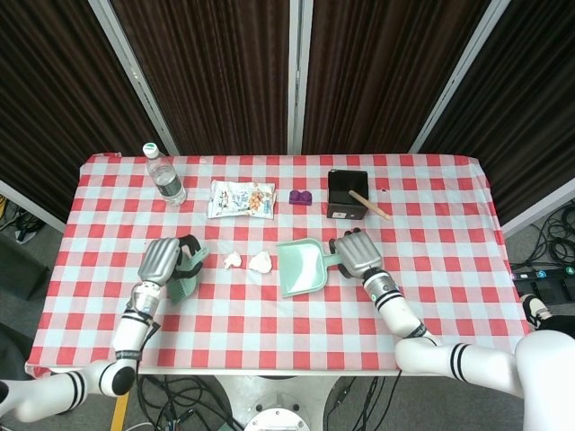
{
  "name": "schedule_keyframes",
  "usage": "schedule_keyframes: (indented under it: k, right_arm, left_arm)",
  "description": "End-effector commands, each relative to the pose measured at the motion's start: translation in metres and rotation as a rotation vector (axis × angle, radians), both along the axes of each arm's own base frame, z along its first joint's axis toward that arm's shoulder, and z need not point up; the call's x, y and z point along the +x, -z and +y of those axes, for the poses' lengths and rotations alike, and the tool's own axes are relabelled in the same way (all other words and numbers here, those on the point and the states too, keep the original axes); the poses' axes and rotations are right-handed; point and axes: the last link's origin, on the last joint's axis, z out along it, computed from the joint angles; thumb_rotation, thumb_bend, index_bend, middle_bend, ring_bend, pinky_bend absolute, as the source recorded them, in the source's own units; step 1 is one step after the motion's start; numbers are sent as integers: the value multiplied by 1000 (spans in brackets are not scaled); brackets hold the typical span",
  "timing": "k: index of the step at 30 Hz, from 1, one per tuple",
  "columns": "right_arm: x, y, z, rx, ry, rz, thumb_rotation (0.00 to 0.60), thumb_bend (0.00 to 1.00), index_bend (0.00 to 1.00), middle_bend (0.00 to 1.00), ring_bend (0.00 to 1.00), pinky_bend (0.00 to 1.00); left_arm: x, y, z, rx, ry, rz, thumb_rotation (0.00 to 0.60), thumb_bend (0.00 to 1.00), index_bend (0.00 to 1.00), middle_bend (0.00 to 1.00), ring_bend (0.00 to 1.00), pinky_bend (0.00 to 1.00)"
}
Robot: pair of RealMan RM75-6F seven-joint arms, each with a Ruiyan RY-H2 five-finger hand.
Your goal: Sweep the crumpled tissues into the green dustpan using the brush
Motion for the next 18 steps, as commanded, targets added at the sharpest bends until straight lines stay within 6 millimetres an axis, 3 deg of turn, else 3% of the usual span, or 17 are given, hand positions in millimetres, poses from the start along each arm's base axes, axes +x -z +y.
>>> schedule_keyframes:
  k: [1,18]
  right_arm:
    - [2,1,-1,-7,-1,0,600,386,629,517,311,270]
    - [16,17,-7,-23,36,-22,600,398,640,524,324,270]
  left_arm:
    - [15,9,18,-11,35,-26,600,500,565,562,675,931]
    - [72,40,51,-110,212,-80,600,507,565,561,655,923]
